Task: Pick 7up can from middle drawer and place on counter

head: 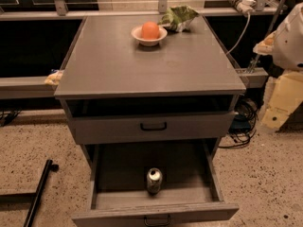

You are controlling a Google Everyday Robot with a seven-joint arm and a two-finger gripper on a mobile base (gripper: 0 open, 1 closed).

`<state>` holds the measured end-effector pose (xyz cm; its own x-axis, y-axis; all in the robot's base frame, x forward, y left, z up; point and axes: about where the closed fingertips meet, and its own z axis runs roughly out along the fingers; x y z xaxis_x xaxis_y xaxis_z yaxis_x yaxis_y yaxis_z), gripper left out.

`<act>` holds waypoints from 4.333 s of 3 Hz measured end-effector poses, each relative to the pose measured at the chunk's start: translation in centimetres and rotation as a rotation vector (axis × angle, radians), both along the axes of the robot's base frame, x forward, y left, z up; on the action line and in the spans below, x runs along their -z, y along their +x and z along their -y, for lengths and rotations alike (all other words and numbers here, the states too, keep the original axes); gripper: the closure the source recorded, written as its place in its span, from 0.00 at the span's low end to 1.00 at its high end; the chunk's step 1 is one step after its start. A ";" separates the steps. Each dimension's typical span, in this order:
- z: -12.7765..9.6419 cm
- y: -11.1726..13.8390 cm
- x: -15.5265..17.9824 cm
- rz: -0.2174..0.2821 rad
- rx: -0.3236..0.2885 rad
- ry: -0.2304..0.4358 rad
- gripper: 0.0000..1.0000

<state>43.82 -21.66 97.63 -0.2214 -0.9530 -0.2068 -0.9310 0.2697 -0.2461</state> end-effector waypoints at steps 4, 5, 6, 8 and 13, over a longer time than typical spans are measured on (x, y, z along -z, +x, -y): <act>-4.1 -0.5 11.8 -0.058 -0.004 0.216 0.66; -7.4 0.1 19.8 -0.106 -0.010 0.352 0.89; -7.7 2.0 20.2 -0.051 0.010 0.372 1.00; -7.8 1.7 21.5 -0.039 0.002 0.356 1.00; -8.6 7.9 43.5 0.033 -0.004 0.496 1.00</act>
Offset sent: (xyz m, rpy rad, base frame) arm 0.0004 0.0021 -0.0095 0.0176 0.0070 -0.0013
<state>51.67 -13.08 54.12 -0.2035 -0.7386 -0.6427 -0.9262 0.3580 -0.1181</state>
